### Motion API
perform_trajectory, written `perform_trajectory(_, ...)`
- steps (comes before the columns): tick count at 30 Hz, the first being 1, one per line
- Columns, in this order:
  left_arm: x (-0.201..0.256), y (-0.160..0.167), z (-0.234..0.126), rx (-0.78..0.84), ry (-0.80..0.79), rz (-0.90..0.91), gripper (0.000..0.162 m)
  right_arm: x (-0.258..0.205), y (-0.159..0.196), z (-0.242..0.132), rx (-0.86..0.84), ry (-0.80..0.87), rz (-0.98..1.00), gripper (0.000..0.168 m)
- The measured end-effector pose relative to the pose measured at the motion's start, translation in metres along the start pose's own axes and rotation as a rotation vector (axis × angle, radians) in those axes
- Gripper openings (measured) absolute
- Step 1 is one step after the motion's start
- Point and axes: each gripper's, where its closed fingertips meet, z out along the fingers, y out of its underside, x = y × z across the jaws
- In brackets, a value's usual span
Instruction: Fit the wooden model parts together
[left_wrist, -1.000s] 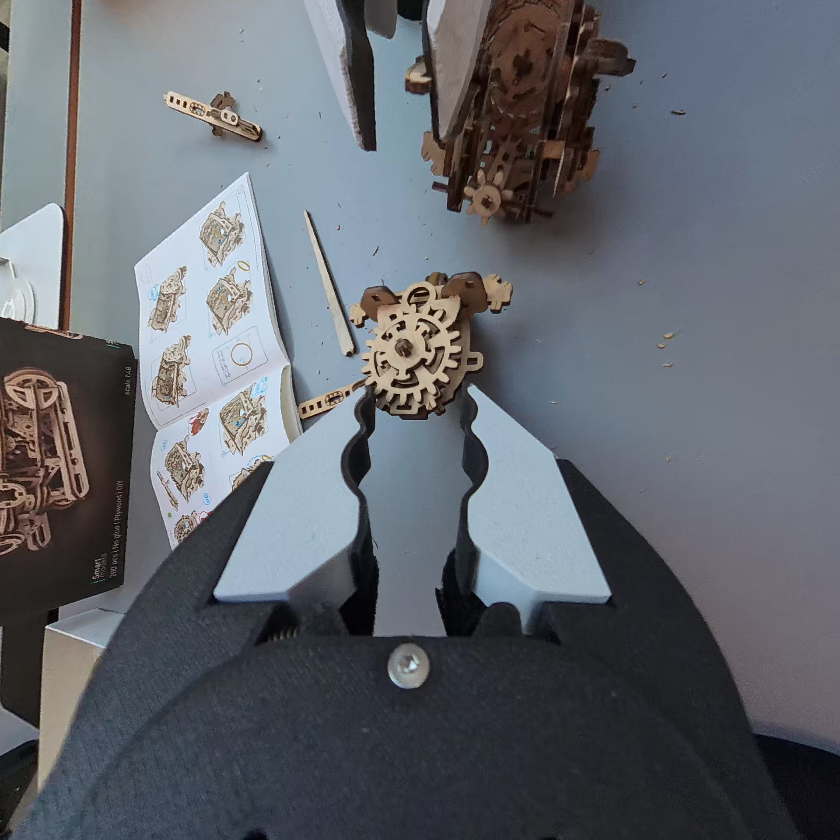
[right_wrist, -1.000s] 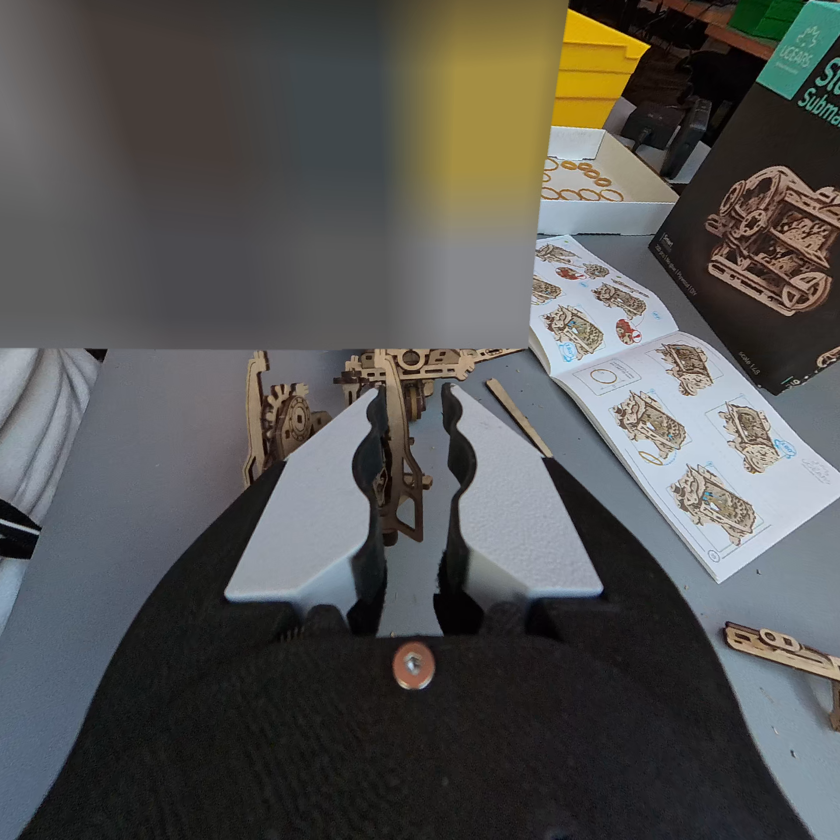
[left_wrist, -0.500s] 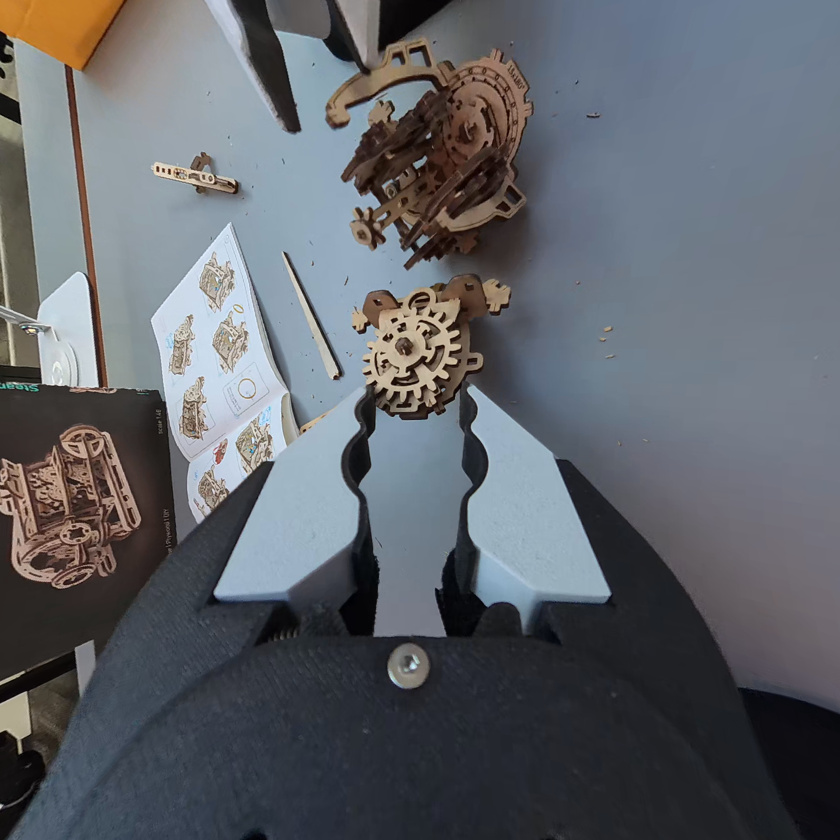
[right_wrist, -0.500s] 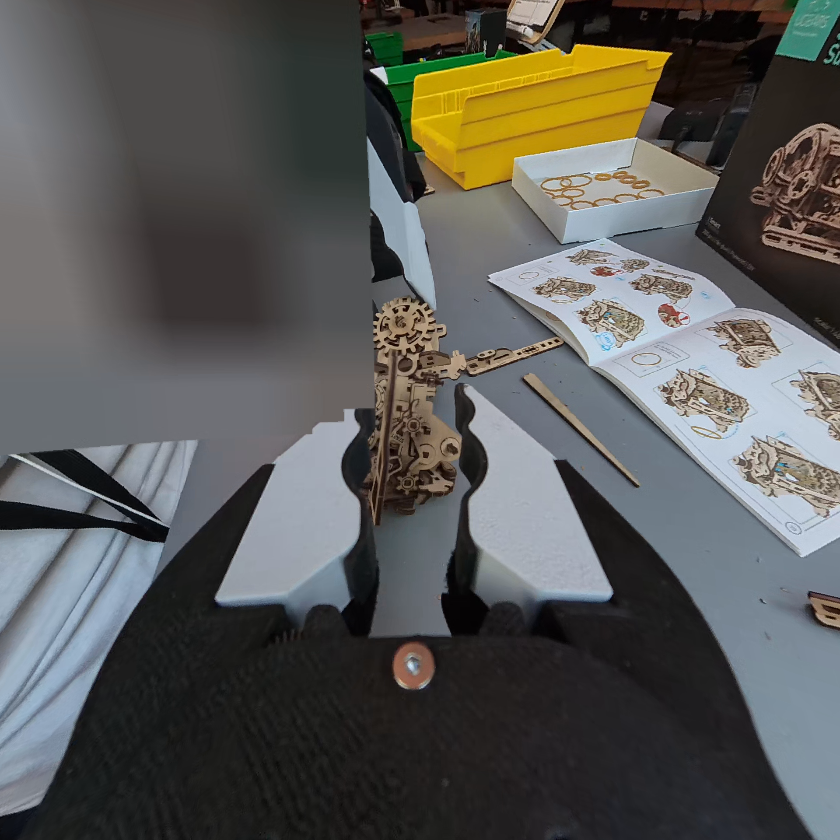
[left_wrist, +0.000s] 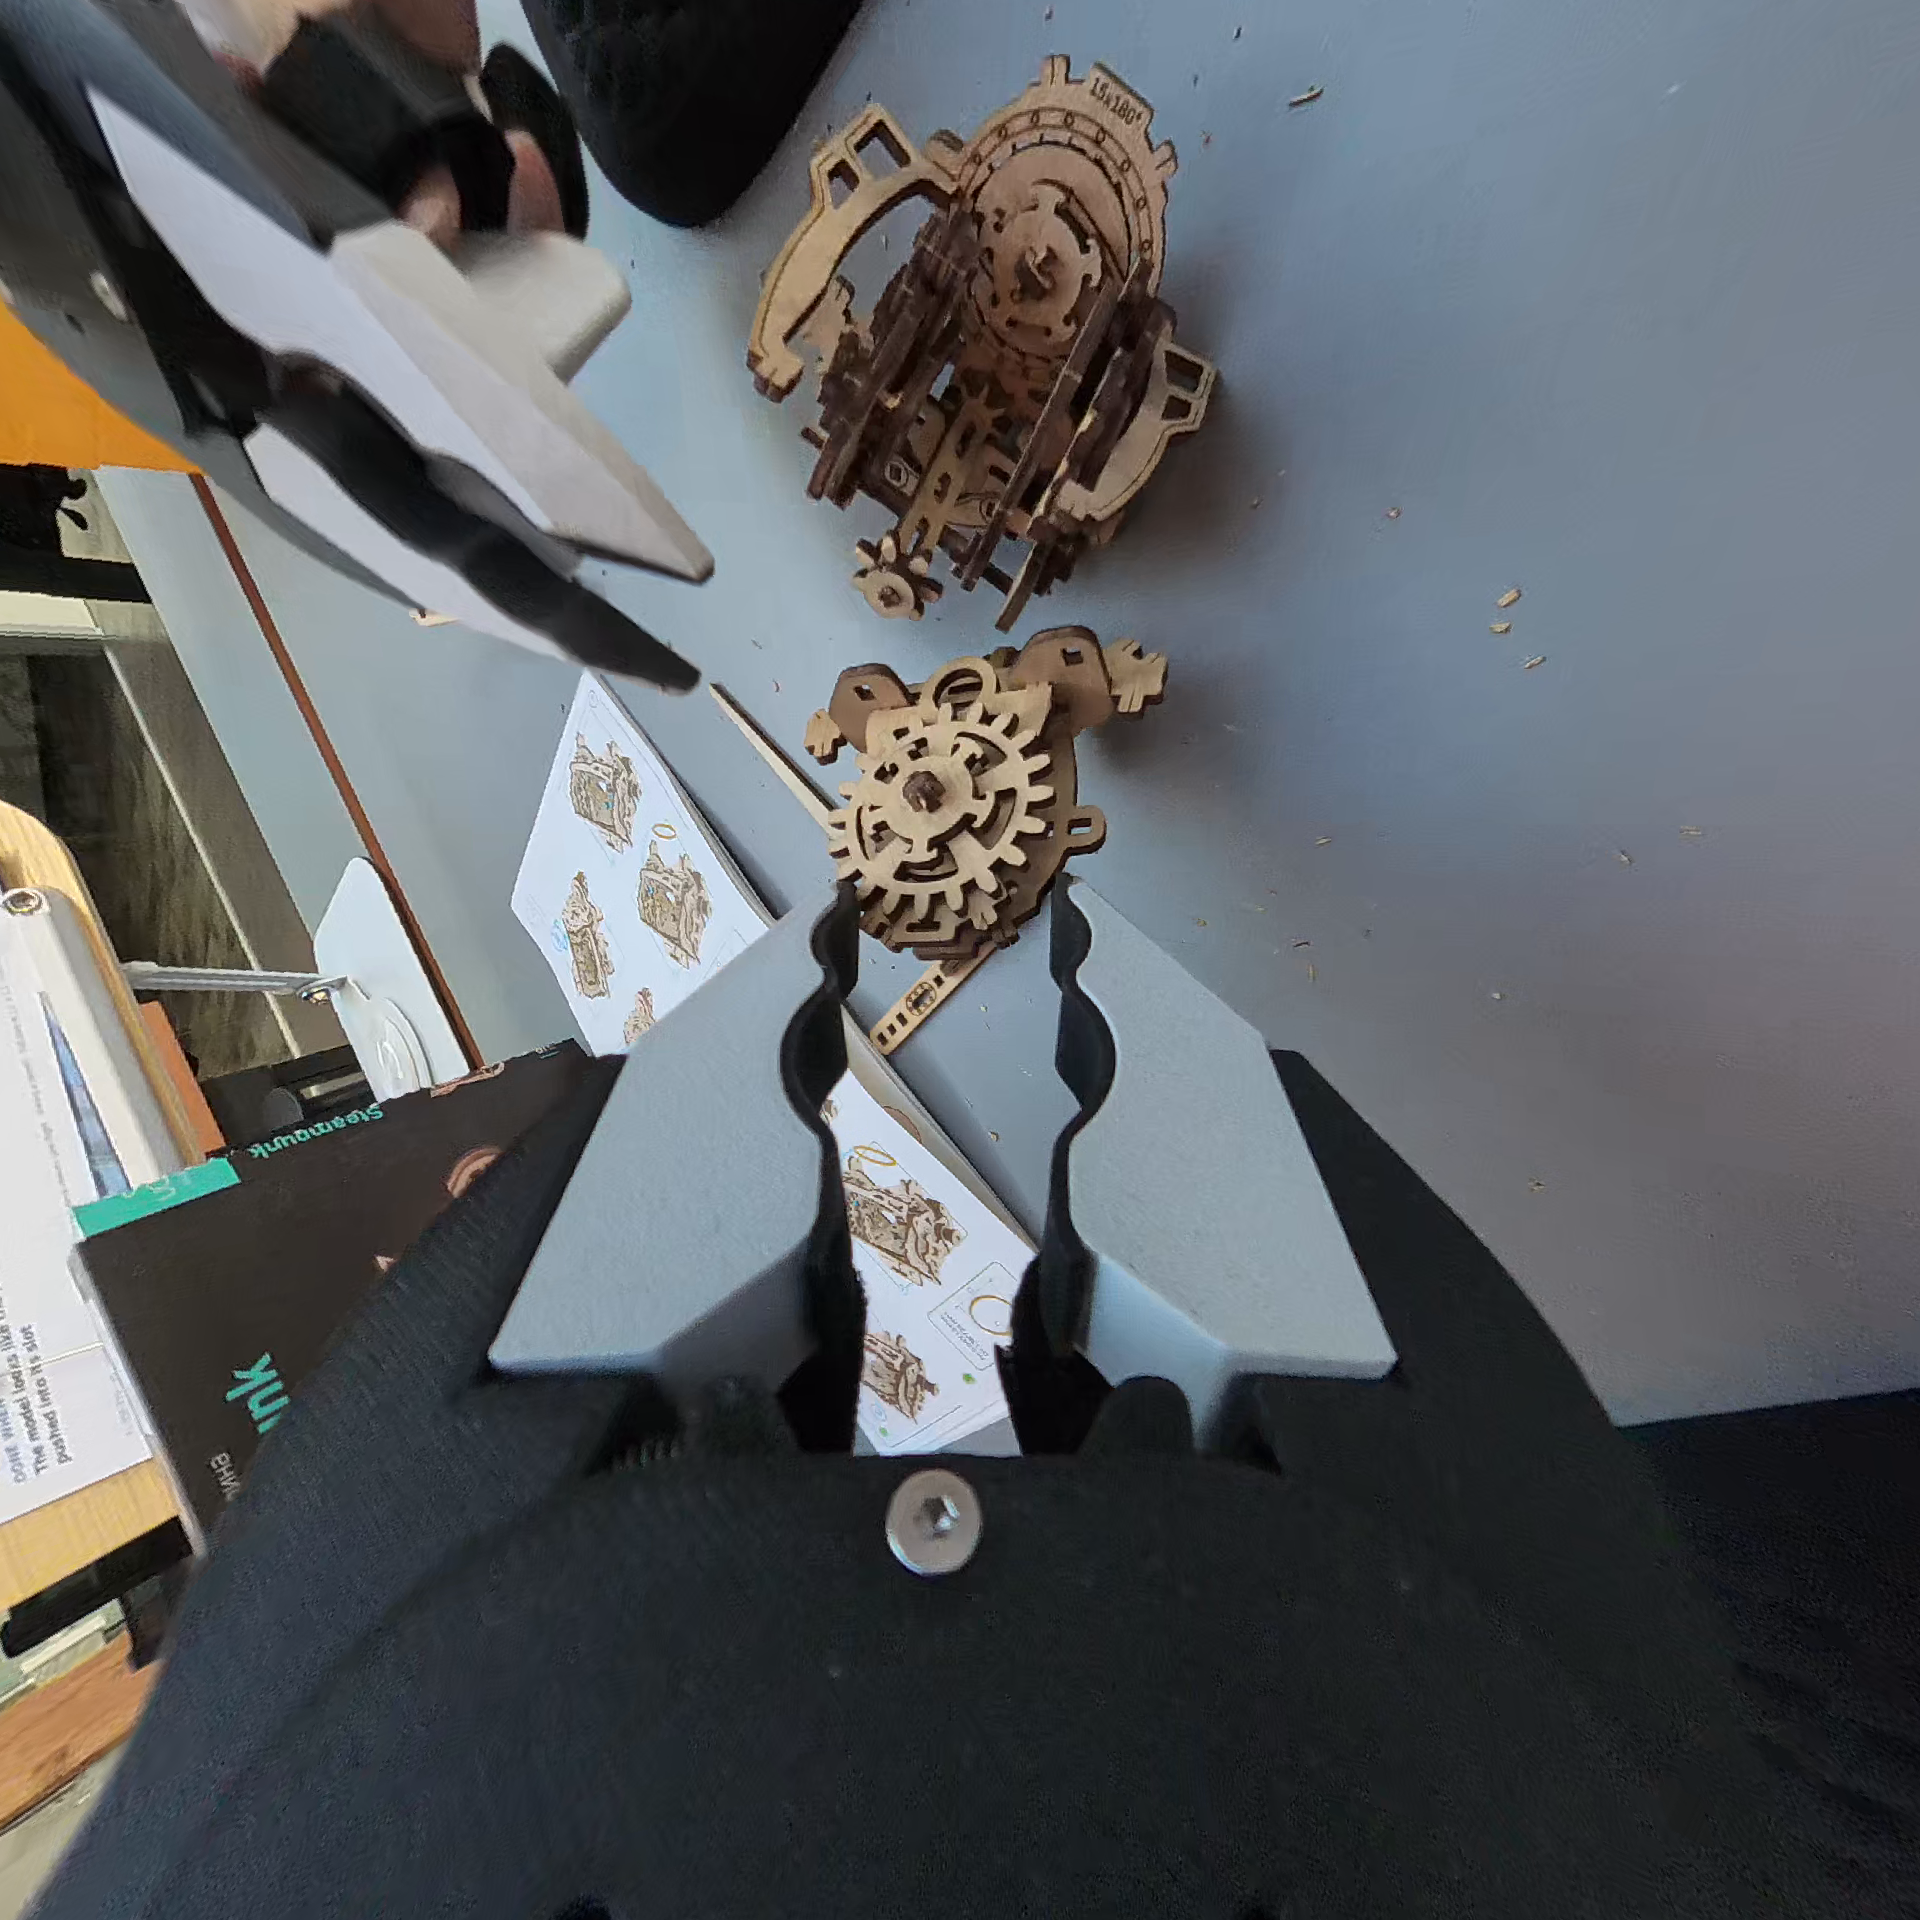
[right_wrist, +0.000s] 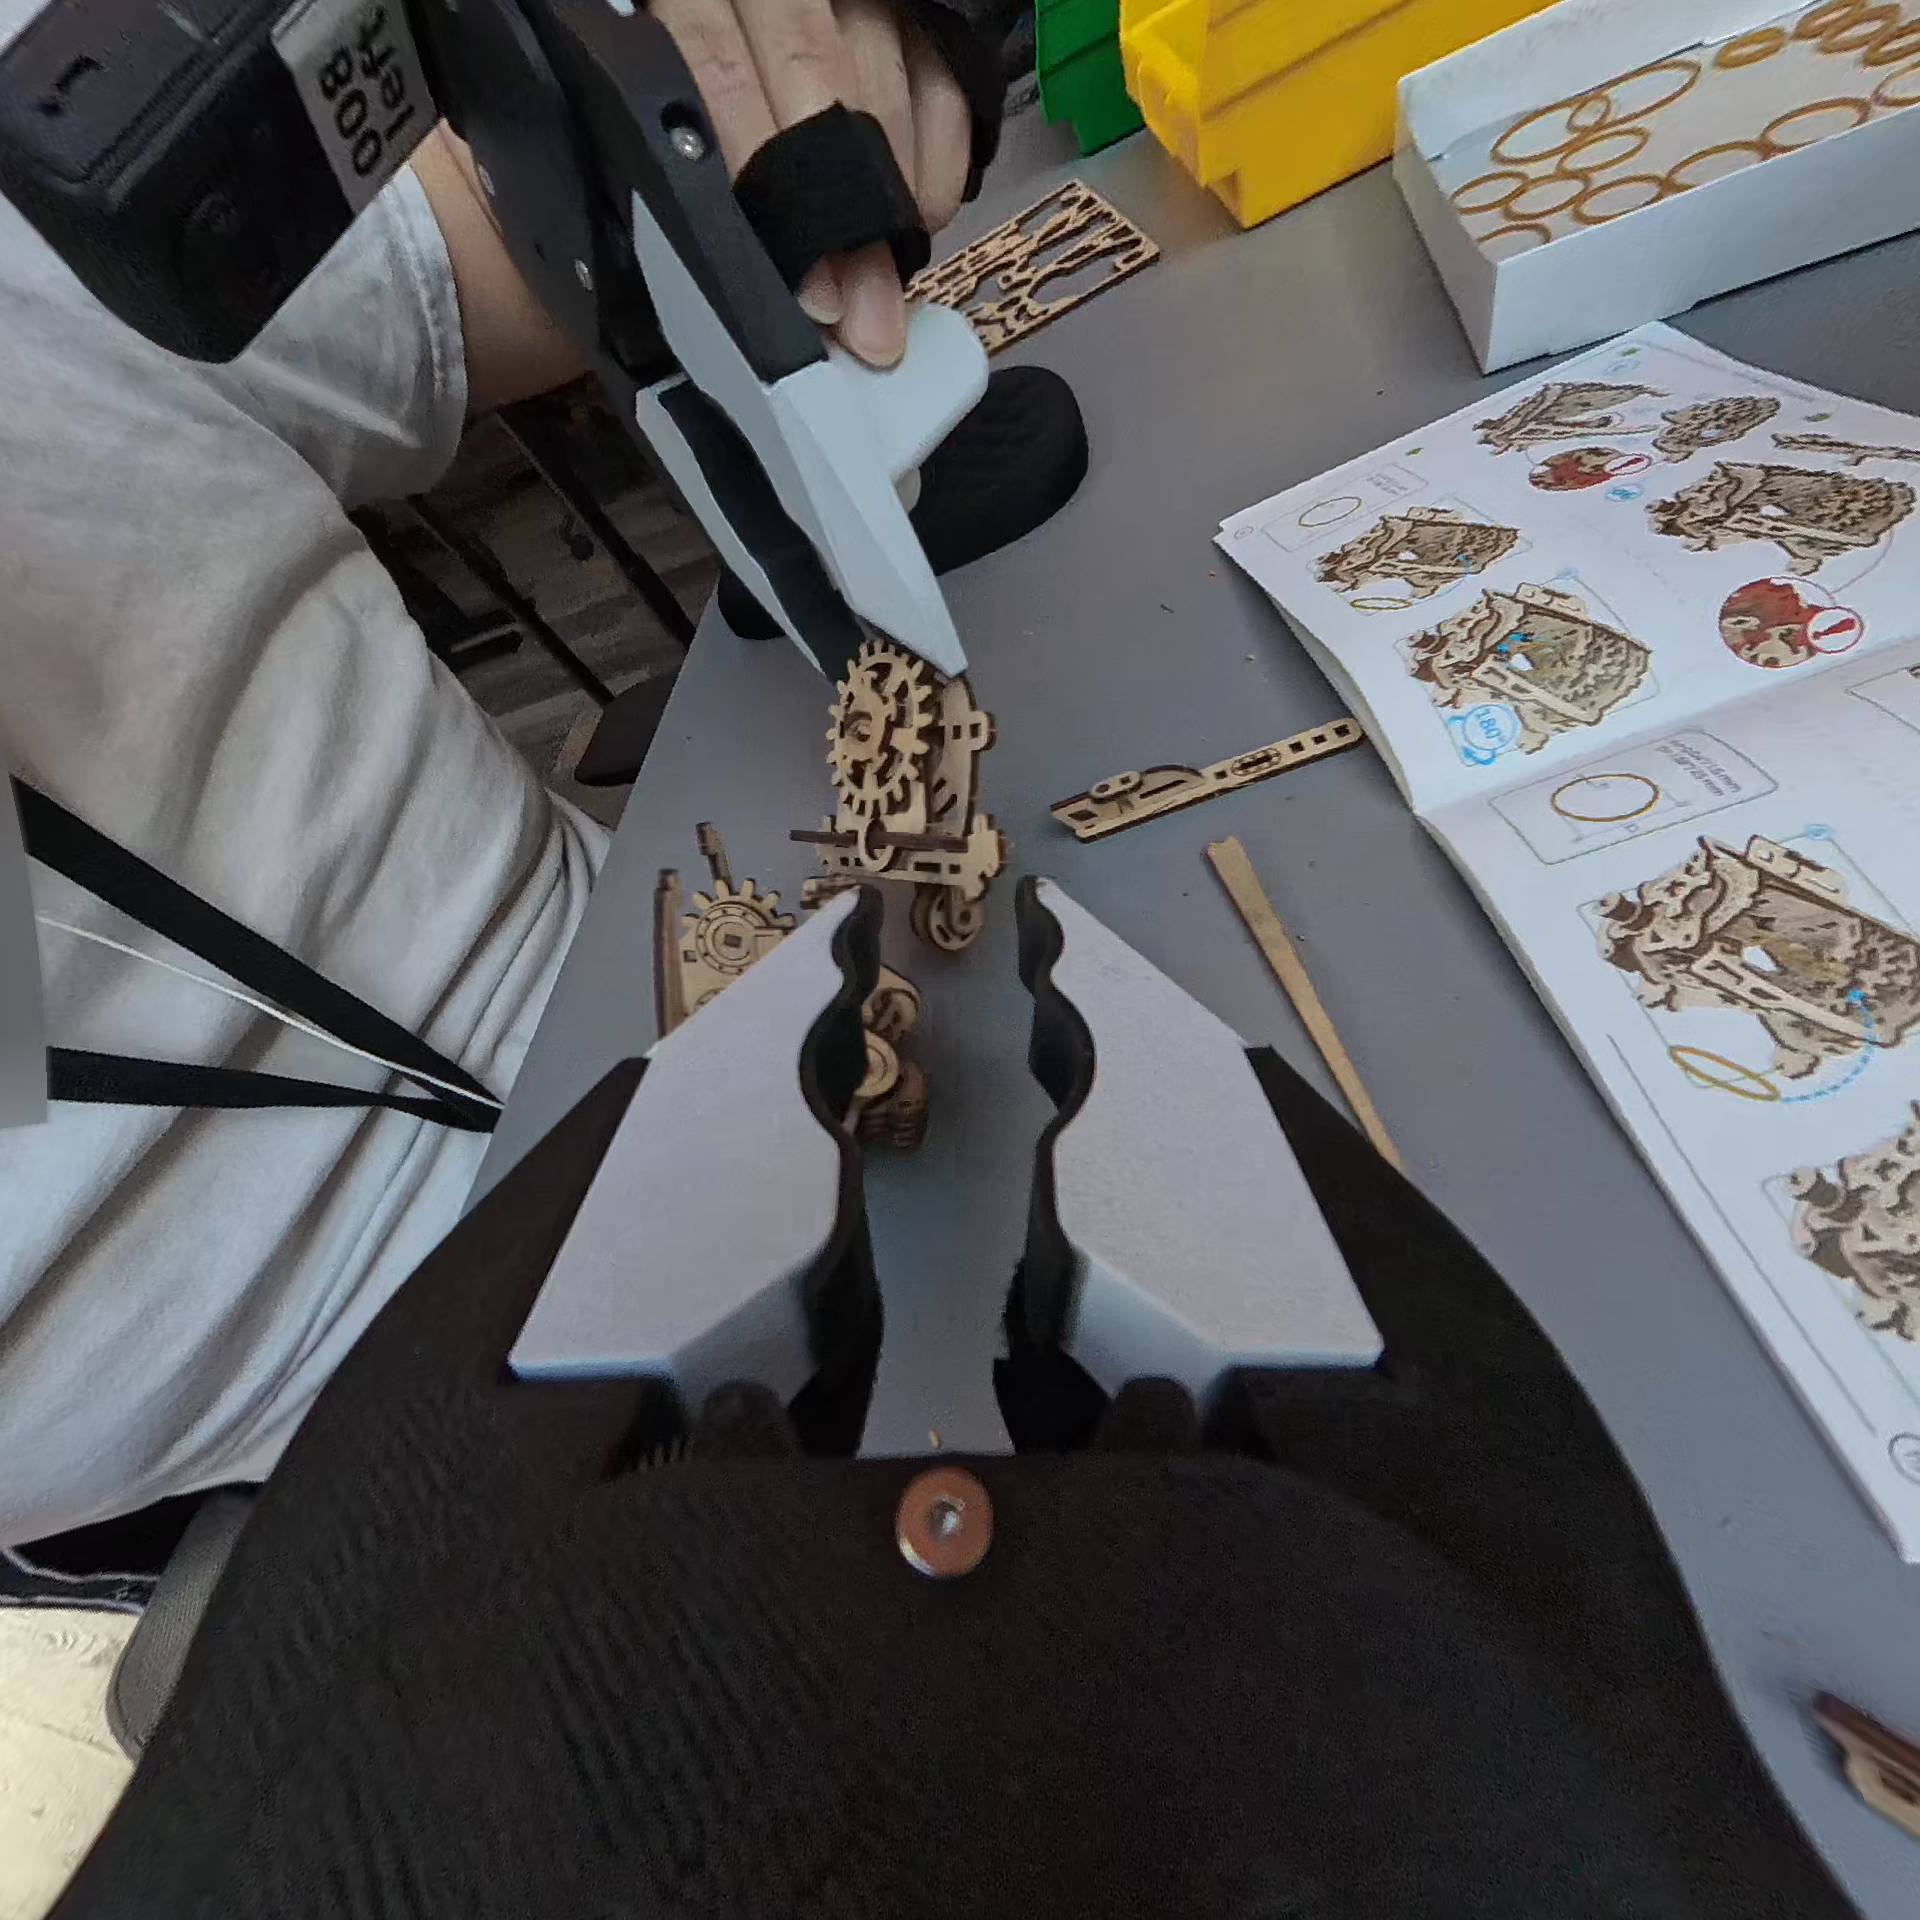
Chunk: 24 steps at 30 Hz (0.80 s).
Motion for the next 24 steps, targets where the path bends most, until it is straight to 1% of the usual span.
perform_trajectory(2,-0.001,-0.001,0.003,-0.005,0.012,0.027,0.035,0.008,0.002,0.007,-0.054,-0.060,-0.017,0.025)
perform_trajectory(4,-0.002,0.000,0.005,-0.017,0.011,0.049,0.035,0.009,0.004,0.014,-0.095,-0.147,0.005,0.023)
perform_trajectory(7,-0.004,0.002,0.006,-0.025,-0.002,0.070,0.035,0.010,0.012,0.022,-0.154,-0.222,0.028,0.020)
perform_trajectory(10,-0.007,0.001,0.005,-0.014,-0.016,0.077,0.035,0.014,0.015,0.028,-0.179,-0.233,0.020,0.018)
perform_trajectory(11,-0.008,0.000,0.004,-0.009,-0.014,0.078,0.035,0.012,0.015,0.029,-0.179,-0.251,0.020,0.015)
perform_trajectory(12,-0.008,0.000,0.004,-0.006,-0.011,0.082,0.035,0.009,0.015,0.029,-0.178,-0.278,0.021,0.005)
perform_trajectory(16,-0.010,-0.001,0.004,0.003,-0.020,0.069,0.036,0.007,0.014,0.026,-0.153,-0.297,-0.004,0.005)
perform_trajectory(18,-0.015,0.005,0.004,0.000,-0.046,0.000,0.033,0.008,0.013,0.023,-0.114,-0.283,-0.030,0.002)
perform_trajectory(20,-0.020,0.012,0.001,0.028,-0.069,-0.123,0.033,0.009,0.010,0.020,-0.073,-0.244,-0.073,0.002)
perform_trajectory(22,-0.021,0.015,-0.004,0.113,-0.083,-0.292,0.035,0.012,0.008,0.019,-0.052,-0.203,-0.115,0.002)
perform_trajectory(24,-0.021,0.019,-0.006,0.213,-0.079,-0.511,0.039,0.009,0.005,0.018,-0.021,-0.198,-0.155,0.002)
